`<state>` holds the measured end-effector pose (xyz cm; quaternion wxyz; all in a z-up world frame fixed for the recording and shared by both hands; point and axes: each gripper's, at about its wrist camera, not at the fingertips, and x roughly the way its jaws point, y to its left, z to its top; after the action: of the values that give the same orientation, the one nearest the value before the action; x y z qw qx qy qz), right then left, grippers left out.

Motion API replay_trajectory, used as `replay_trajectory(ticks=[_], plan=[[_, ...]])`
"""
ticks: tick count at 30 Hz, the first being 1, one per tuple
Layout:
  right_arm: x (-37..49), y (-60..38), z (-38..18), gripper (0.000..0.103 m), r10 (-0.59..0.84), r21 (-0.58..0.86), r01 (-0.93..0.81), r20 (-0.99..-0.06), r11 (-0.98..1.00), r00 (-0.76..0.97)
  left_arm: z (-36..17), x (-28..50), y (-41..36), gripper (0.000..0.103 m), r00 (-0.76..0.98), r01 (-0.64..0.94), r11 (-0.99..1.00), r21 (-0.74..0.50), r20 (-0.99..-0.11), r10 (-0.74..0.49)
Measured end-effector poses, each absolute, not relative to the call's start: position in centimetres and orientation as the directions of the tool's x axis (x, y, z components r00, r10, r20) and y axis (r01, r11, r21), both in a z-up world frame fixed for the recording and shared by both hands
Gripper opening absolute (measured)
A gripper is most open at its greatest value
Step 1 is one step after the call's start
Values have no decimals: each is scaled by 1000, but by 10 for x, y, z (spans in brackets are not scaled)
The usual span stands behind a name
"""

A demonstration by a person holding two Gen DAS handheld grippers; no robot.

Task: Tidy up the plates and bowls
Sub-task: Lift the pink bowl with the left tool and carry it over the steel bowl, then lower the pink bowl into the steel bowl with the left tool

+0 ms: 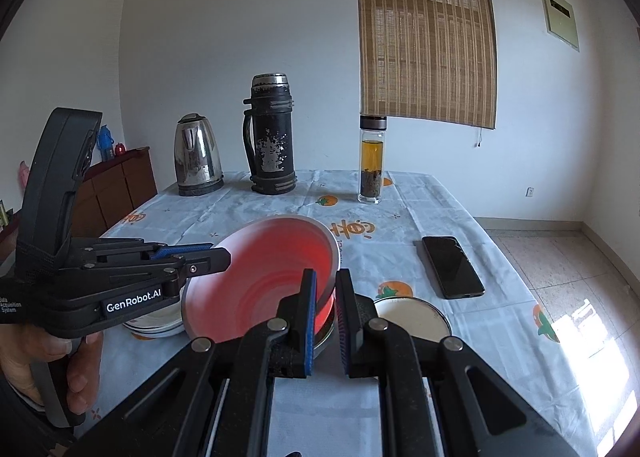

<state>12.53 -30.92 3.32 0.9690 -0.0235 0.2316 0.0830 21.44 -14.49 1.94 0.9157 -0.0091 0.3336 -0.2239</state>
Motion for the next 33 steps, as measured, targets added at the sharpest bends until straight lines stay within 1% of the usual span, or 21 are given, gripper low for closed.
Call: replay_trajectory(ticks=[8,10,16,27,33], plan=[[148,-300,18,11,169,8,-190,-498,982,850,8,234,-131,9,681,373,901,-221,-595,-427],[153,-300,14,11,165,7,-187,-507,982,846,2,238,-131,9,670,370,899,-233,-603,-433],[164,-301,3,11,148,8,-170,-531,985,834,-12,242,-136,9,649,365,903,-226,-633,-421],[177,-301,-14,11,145,21,-162,-567,987,811,-22,249,-135,9,641,356,907,-224,-648,-411],[182,-299,-17,11,133,13,-155,-577,988,805,-30,250,-133,9,622,354,902,-245,-659,-423]])
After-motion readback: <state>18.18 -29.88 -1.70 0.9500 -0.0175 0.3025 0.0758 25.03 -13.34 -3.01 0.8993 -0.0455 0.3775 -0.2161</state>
